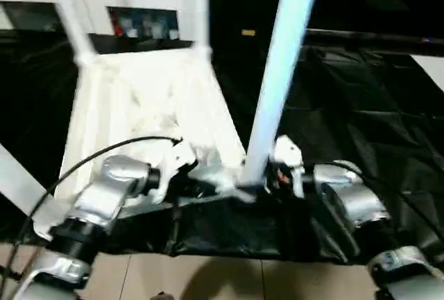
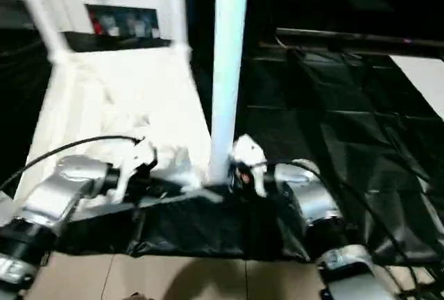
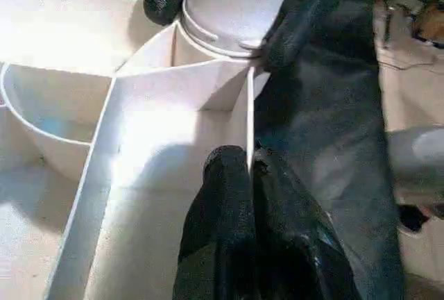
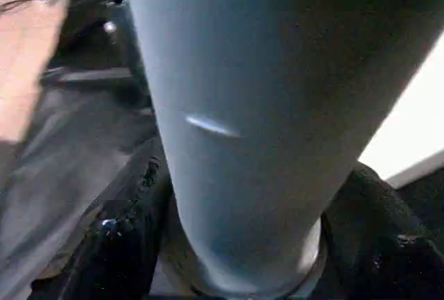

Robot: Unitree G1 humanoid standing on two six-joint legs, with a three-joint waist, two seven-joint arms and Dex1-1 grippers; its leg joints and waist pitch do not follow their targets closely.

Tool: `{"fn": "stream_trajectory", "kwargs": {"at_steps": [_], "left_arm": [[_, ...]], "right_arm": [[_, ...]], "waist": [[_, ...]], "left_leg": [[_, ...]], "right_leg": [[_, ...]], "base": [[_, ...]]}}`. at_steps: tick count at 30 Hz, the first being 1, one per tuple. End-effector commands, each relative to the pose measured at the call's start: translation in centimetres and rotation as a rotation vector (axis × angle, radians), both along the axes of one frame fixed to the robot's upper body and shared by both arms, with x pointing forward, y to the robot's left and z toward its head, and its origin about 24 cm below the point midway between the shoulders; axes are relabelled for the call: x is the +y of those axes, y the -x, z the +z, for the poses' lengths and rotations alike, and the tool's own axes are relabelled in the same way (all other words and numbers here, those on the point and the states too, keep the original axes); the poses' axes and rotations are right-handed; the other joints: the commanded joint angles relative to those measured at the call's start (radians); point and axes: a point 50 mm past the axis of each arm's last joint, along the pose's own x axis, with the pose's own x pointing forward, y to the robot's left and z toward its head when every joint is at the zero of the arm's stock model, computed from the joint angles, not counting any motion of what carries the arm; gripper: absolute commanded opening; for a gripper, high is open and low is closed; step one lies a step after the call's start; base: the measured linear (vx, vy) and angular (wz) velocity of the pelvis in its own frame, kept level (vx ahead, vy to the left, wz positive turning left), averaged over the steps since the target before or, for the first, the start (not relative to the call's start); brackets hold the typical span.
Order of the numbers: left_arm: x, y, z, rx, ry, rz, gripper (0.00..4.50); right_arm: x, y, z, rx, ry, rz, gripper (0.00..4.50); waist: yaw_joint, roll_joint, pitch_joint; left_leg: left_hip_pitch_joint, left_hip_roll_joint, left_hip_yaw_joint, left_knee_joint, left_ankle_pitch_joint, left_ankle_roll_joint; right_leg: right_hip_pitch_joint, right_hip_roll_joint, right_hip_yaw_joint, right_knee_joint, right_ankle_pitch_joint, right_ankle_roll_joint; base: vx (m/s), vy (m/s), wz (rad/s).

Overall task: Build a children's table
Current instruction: Rotate leg to tighten

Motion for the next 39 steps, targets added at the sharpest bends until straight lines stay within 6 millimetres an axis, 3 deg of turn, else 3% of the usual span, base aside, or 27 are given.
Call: {"fn": "stream_trajectory", "kwargs": {"at_steps": [1, 2, 7, 13, 21, 23, 27, 30, 35, 37, 38, 39], "left_arm": [[-1.4, 0.0, 1.1, -0.026, 0.056, -0.094, 0.00], [-1.1, 0.1, 1.2, -0.011, 0.054, -0.107, 0.00], [-0.9, 0.2, 1.2, 0.001, 0.048, -0.111, 0.00], [-0.9, 0.4, 1.1, 0.013, 0.046, -0.125, 0.00], [-1.1, 0.0, 1.0, -0.022, 0.049, -0.070, 0.00], [-1.8, -0.9, 0.9, -0.081, 0.062, 0.034, 0.00], [-2.7, -1.6, 0.8, -0.120, 0.070, 0.107, 0.00], [-4.3, -2.3, 0.7, -0.163, 0.091, 0.215, 0.00], [-5.9, -2.7, 0.8, -0.198, 0.103, 0.313, 0.00], [-6.1, -2.7, 0.8, -0.202, 0.104, 0.323, 0.00], [-6.5, -2.6, 0.8, -0.205, 0.117, 0.328, 0.00], [-6.8, -2.5, 0.8, -0.203, 0.125, 0.321, 0.00]], "right_arm": [[0.2, 0.9, -1.0, 0.063, 0.021, 0.051, 3.01], [0.3, 1.2, -0.9, 0.083, 0.011, 0.097, 3.01], [0.5, 1.7, -0.9, 0.111, -0.001, 0.158, 2.69], [0.6, 2.1, -0.9, 0.141, -0.008, 0.210, 2.59], [1.3, 2.2, -1.5, 0.155, -0.044, 0.171, 2.57], [2.3, 1.6, -2.0, 0.121, -0.075, 0.035, 2.57], [3.1, 0.7, -2.5, 0.096, -0.088, -0.157, 2.54], [4.5, -0.2, -2.9, 0.085, -0.134, -0.380, 2.54], [6.7, -0.7, -3.0, 0.090, -0.141, -0.532, 2.53], [7.0, -0.7, -3.1, 0.101, -0.144, -0.540, 2.53], [7.7, -0.6, -2.9, 0.079, -0.137, -0.523, 2.53], [8.0, -0.6, -2.7, 0.067, -0.136, -0.510, 3.09]], "waist": [[-0.001, 0.003, -0.051], [0.000, -0.004, -0.051], [0.007, -0.008, -0.054], [0.015, -0.003, -0.056], [0.016, -0.002, -0.055], [0.012, -0.002, -0.050], [0.004, -0.005, -0.047], [-0.007, -0.006, -0.046], [-0.013, -0.009, -0.049], [-0.014, -0.007, -0.050], [-0.013, 0.000, -0.051], [-0.014, -0.003, -0.052]], "left_leg": [[0.007, 0.029, 0.002, -0.067, -0.246, 0.044], [0.006, 0.028, 0.001, -0.067, -0.251, 0.039], [0.005, 0.027, 0.001, -0.065, -0.217, 0.041], [0.005, 0.026, 0.001, -0.063, -0.195, 0.046], [0.005, 0.026, 0.000, -0.064, -0.213, 0.034], [0.007, 0.024, 0.001, -0.067, -0.244, 0.024], [0.012, 0.022, -0.009, -0.075, -0.320, -0.009], [0.011, 0.021, -0.010, -0.076, -0.324, -0.020], [0.006, 0.020, -0.010, -0.075, -0.302, -0.008], [0.004, 0.020, -0.009, -0.075, -0.285, -0.002], [0.003, 0.020, -0.009, -0.075, -0.283, -0.002], [0.003, 0.020, -0.008, -0.074, -0.276, 0.000]], "right_leg": [[0.049, -0.049, 0.042, -0.062, -0.220, -0.228], [0.049, -0.049, 0.042, -0.064, -0.234, -0.220], [0.049, -0.049, 0.042, -0.058, -0.193, -0.221], [0.051, -0.048, 0.041, -0.053, -0.158, -0.231], [0.051, -0.049, 0.041, -0.057, -0.180, -0.228], [0.047, -0.051, 0.042, -0.064, -0.224, -0.220], [0.043, -0.056, 0.041, -0.084, -0.425, -0.146], [0.040, -0.056, 0.041, -0.088, -0.440, -0.131], [0.039, -0.055, 0.042, -0.088, -0.430, -0.118], [0.040, -0.053, 0.042, -0.084, -0.391, -0.124], [0.040, -0.052, 0.043, -0.082, -0.376, -0.128], [0.042, -0.051, 0.042, -0.081, -0.350, -0.132]], "base": [[0.000, 0.000, 0.00], [0.000, 0.000, 0.00], [0.000, 0.000, 0.00], [0.000, 0.000, 0.00], [0.000, 0.000, 0.00], [0.000, 0.000, 0.00], [0.000, 0.000, 0.00], [0.000, 0.000, 0.00], [0.000, 0.000, 0.00], [0.000, 0.000, 0.00], [0.000, 0.000, 0.00], [0.000, 0.000, 0.00]]}}
